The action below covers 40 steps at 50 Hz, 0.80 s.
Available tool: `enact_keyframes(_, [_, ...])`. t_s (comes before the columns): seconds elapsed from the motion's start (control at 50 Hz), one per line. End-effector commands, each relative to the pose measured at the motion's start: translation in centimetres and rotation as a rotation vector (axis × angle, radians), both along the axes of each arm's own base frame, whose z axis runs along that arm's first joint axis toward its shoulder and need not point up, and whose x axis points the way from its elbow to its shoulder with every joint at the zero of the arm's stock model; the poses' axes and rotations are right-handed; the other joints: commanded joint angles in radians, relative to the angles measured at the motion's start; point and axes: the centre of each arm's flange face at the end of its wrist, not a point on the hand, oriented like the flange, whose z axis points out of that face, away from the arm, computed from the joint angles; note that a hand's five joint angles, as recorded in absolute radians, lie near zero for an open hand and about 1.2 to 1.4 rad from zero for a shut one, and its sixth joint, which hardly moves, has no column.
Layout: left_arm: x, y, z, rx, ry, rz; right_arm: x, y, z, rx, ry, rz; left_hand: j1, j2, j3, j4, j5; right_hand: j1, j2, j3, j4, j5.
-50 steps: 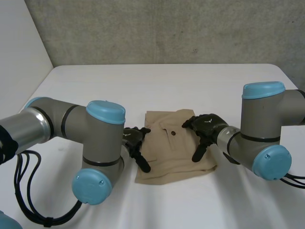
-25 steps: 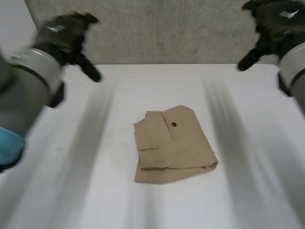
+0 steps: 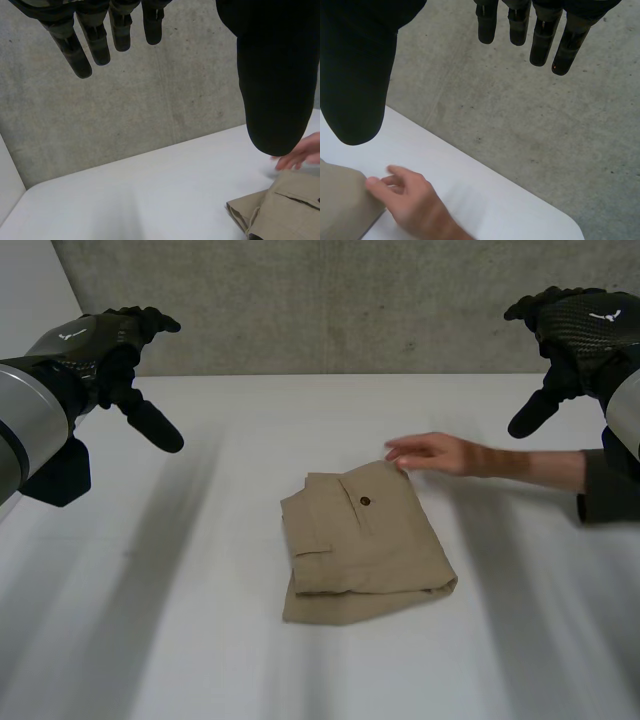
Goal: Fold the shorts.
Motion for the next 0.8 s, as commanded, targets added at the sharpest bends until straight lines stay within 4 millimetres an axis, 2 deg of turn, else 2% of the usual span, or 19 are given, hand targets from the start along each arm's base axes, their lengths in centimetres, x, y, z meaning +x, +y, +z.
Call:
enact_keyframes(0.02, [0.03, -0.44, 0.0, -0.024, 0.007, 0.008, 0.16, 0.12, -0.06, 0.001, 0.001, 0.009, 0.016, -0.005, -0.039, -0.029, -0.048, 0.036, -0.009, -0.04, -0.061, -0.064])
enact_keyframes(0.32, [-0.15, -0.71, -0.47, -0.051, 0.014, 0.004, 0.14, 0.32, 0.31, -0.012, -0.003, 0.011, 0.016, -0.005, -0.039, -0.029, -0.048, 0.036, -0.009, -0.04, -0.061, -0.064])
enact_keyframes(0.8, [-0.11, -0.63, 0.09, -0.104, 0.034, 0.004, 0.4, 0.72, 0.5, -0.038, -0.012, 0.047, 0.016, -0.005, -0.039, -0.029, -0.048, 0.036, -0.009, -0.04, -0.061, -0.064])
